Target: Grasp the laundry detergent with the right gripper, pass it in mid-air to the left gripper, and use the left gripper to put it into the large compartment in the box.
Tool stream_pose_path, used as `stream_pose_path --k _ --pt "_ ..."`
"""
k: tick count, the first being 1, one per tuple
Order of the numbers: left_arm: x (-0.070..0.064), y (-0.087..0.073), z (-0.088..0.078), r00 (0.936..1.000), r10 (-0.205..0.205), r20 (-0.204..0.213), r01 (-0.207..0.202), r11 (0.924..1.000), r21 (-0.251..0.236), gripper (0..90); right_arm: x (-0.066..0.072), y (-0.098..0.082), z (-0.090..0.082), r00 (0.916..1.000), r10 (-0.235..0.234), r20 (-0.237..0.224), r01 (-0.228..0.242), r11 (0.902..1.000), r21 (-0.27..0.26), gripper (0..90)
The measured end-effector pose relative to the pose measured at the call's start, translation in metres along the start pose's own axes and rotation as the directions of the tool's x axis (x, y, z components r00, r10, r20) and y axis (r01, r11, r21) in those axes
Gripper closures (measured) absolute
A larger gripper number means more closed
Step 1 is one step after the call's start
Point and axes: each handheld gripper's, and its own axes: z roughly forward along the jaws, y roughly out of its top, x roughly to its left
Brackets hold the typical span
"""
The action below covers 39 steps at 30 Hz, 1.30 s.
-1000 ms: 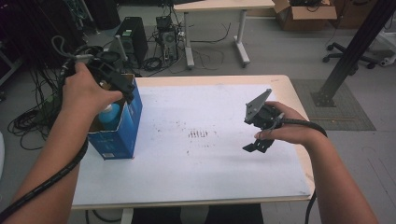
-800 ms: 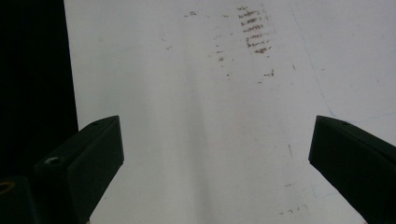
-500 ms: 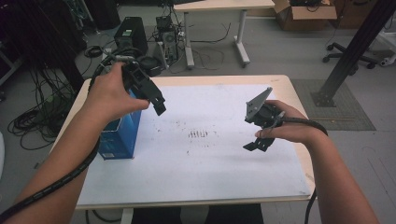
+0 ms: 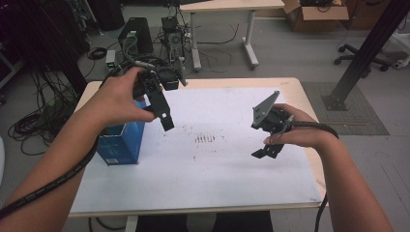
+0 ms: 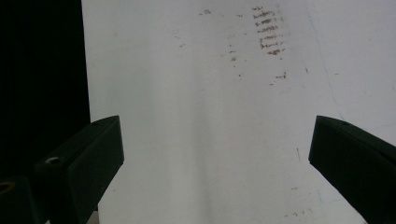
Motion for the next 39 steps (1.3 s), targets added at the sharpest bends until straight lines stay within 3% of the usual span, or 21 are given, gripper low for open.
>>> stream_pose_path --k 5,10,15,18,21,28,39 --pt "-0.003 0.000 0.009 0.9950 0.096 0.026 -0.097 0.9951 0.019 0.2 -0.001 0.002 0.000 1.0000 0.000 -0.004 0.001 0.9998 0.020 3.2" --pt "-0.007 0.000 0.018 0.9765 0.209 0.053 -0.211 0.9772 0.028 0.2 -0.001 0.005 0.000 1.0000 0.002 -0.007 -0.002 0.9989 0.047 3.2" --pt "-0.006 0.003 0.033 0.9693 0.234 0.075 -0.240 0.9674 0.082 0.2 -0.002 0.009 0.000 0.9999 0.000 -0.013 0.001 0.9975 0.071 3.3" --pt "-0.008 0.005 0.039 0.9521 0.284 0.114 -0.293 0.9533 0.075 0.2 -0.002 0.011 -0.001 0.9998 -0.007 -0.020 0.008 0.9972 0.074 3.4" --pt "-0.010 0.007 0.040 0.9446 0.304 0.125 -0.313 0.9472 0.068 0.2 -0.003 0.010 -0.002 0.9999 -0.003 -0.016 0.005 0.9969 0.079 3.3" --pt "-0.014 0.015 0.037 0.9347 0.335 0.119 -0.343 0.9372 0.061 0.2 -0.004 0.006 -0.004 0.9998 -0.002 -0.018 0.004 0.9961 0.088 3.4" --pt "-0.015 0.023 0.036 0.9311 0.343 0.124 -0.352 0.9343 0.057 0.2 -0.007 0.006 -0.003 0.9997 -0.002 -0.023 0.005 0.9912 0.133 3.5"
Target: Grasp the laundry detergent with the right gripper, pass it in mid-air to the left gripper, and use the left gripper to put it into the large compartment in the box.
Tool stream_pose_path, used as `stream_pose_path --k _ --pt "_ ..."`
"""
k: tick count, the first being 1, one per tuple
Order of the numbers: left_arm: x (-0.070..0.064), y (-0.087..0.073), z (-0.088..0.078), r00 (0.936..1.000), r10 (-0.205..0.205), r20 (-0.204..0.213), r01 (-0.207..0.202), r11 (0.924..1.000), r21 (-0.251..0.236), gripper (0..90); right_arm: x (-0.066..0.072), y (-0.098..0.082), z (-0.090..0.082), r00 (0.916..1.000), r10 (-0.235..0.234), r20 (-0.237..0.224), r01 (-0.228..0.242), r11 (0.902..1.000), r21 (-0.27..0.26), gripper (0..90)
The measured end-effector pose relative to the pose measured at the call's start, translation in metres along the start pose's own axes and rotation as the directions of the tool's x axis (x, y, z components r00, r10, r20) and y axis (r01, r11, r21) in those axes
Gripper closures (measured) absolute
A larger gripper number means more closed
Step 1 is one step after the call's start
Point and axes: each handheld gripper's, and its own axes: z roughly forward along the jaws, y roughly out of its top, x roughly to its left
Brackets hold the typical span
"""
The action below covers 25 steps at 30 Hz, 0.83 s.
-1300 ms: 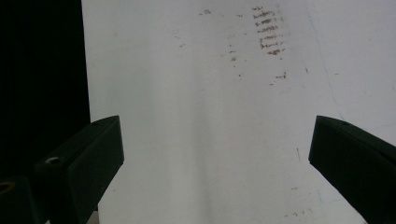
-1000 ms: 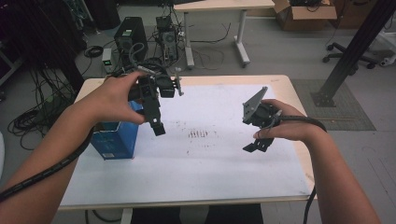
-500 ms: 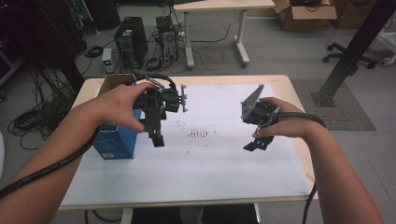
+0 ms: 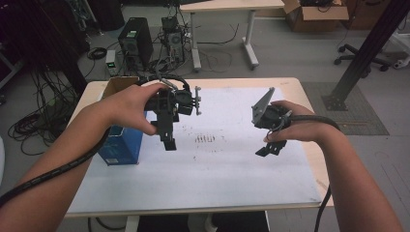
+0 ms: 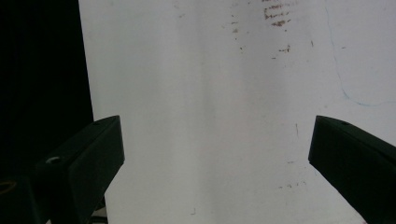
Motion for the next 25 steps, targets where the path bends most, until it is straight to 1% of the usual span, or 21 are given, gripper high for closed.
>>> stream_pose_path --k 3,4,7,12,16,22,24,25 --pt "0.003 0.000 0.001 1.0000 -0.004 0.003 0.004 1.0000 -0.004 0.2 -0.001 0.004 0.000 1.0000 -0.002 -0.006 0.002 0.9999 0.011 3.5" --pt "0.003 0.000 0.002 1.0000 -0.005 0.005 0.005 1.0000 -0.003 0.2 -0.001 0.005 0.001 1.0000 -0.009 -0.004 0.009 0.9999 0.009 3.5" --pt "0.005 0.000 0.004 0.9999 -0.010 0.004 0.010 0.9999 0.003 0.2 -0.003 0.007 0.001 0.9999 -0.014 -0.007 0.014 0.9998 0.014 3.5" --pt "0.006 -0.002 0.003 0.9999 -0.013 0.004 0.013 0.9999 0.001 0.2 -0.005 0.008 0.003 0.9999 -0.012 -0.011 0.013 0.9997 0.021 3.5" --pt "0.006 -0.003 0.003 0.9999 -0.017 0.002 0.017 0.9999 0.002 0.2 -0.007 0.008 0.004 0.9999 -0.011 -0.013 0.011 0.9998 0.018 3.5" --pt "0.006 -0.003 0.002 0.9999 -0.011 -0.002 0.011 0.9999 -0.005 0.2 -0.006 0.010 0.004 0.9999 -0.012 -0.009 0.012 0.9998 0.016 3.5" --pt "0.006 -0.003 0.001 1.0000 -0.007 0.005 0.007 0.9999 -0.010 0.2 -0.005 0.011 0.003 0.9998 -0.014 -0.014 0.014 0.9998 0.011 3.7" --pt "0.007 -0.003 0.001 0.9999 -0.010 0.000 0.010 0.9999 -0.004 0.2 -0.006 0.012 0.003 0.9997 -0.016 -0.017 0.016 0.9998 0.012 3.7"
